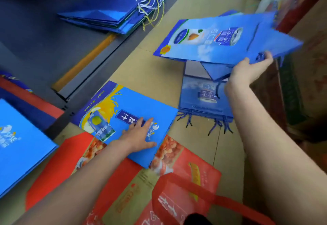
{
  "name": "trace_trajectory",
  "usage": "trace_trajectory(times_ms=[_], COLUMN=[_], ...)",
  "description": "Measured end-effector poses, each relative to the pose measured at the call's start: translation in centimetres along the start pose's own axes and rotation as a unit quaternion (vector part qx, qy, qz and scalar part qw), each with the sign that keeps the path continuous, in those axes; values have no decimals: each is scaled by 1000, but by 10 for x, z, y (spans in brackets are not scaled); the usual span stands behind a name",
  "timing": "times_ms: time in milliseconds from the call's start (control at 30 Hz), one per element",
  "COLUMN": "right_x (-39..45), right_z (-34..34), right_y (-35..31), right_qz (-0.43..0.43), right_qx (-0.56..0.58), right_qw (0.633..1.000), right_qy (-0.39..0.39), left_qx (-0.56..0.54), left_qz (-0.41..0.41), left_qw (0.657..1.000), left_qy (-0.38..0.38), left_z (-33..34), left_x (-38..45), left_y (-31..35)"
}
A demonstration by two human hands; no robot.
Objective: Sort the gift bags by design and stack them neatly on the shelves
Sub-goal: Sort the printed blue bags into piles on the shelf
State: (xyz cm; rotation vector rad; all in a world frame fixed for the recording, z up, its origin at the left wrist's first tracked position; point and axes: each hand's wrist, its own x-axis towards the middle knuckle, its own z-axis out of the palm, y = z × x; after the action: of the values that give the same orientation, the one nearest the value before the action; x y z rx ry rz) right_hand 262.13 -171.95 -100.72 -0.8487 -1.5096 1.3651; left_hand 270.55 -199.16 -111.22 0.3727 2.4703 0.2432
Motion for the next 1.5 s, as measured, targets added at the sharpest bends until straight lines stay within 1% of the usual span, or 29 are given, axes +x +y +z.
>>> trace_trajectory(times_ms=[33, 67, 133, 200, 233, 267, 367, 433, 500, 600, 733, 800, 833, 900, 933, 1000, 1067, 1133, 1200, 1267, 1300, 1333, 1400, 1467, 1500], right_x=[-7, -19, -49, -72, -76, -76, -61, -55, -61, -87, -143, -174, -186, -197, -198, -188, -169, -146, -120, -96, -83, -72, -55, -47, -46], right_z=[-1, -5, -20, -36, -43, -46, -41, -35, -31, -33, -34, -31, -28, -27, -27, -27, -26, -28, -29, -27, -24, -20, -14, -11, -11], right_y=[22, 47, 97, 125, 129, 127, 120, 115, 113, 112, 120, 122, 123, 115, 112, 109, 112, 112, 114, 117, 119, 122, 128, 135, 138], right_qz=[56, 124, 260, 337, 352, 345, 280, 276, 292, 302, 319, 296, 264, 207, 191, 167, 122, 68, -17, -99, -124, -138, -133, -125, -143], right_qx=[-11, -31, -99, -178, -203, -220, -242, -236, -239, -247, -261, -274, -298, -365, -389, -416, -432, -448, -466, -493, -512, -534, -567, -584, -592], right_qw=[998, 991, 955, 915, 903, 901, 908, 904, 887, 848, 801, 794, 793, 771, 760, 749, 756, 764, 760, 731, 712, 689, 654, 637, 630], right_qy=[-12, -40, -99, -131, -140, -148, -197, -224, -266, -358, -435, -454, -461, -479, -485, -488, -476, -459, -453, -460, -465, -470, -482, -487, -482], left_qx=[-1, -3, -1, 3, 4, 5, 17, 29, 39, 56, 106, 121, 124, 132, 136, 125, 100, 81, 73, 75, 79, 83, 85, 70, 53], left_qz=[-5, -9, -15, -25, -29, -33, -37, -33, -28, -13, -15, -32, -42, -52, -55, -58, -58, -46, -35, -27, -22, -16, -9, -16, -21], left_qw=[1000, 1000, 1000, 1000, 999, 999, 999, 999, 999, 998, 992, 988, 987, 987, 987, 990, 993, 996, 997, 997, 997, 996, 996, 997, 998], left_qy=[-5, -8, -4, 9, 12, 12, 6, 4, 12, 7, -61, -91, -94, -79, -65, -29, -2, 8, 9, 6, 1, -4, -13, -4, 9], left_z=[2, 3, 4, 4, 5, 6, 7, 4, 1, 0, 7, 15, 18, 18, 17, 13, 8, 3, 0, -3, -3, -3, -3, -3, -2], left_x=[2, 5, 8, 10, 10, 11, 8, 6, 4, -5, -34, -52, -59, -66, -66, -62, -51, -36, -22, -9, -3, 1, 11, 21, 26], left_y=[-3, -6, -12, -17, -19, -21, -22, -21, -24, -35, -60, -76, -85, -96, -99, -99, -91, -78, -62, -48, -43, -38, -31, -27, -26])
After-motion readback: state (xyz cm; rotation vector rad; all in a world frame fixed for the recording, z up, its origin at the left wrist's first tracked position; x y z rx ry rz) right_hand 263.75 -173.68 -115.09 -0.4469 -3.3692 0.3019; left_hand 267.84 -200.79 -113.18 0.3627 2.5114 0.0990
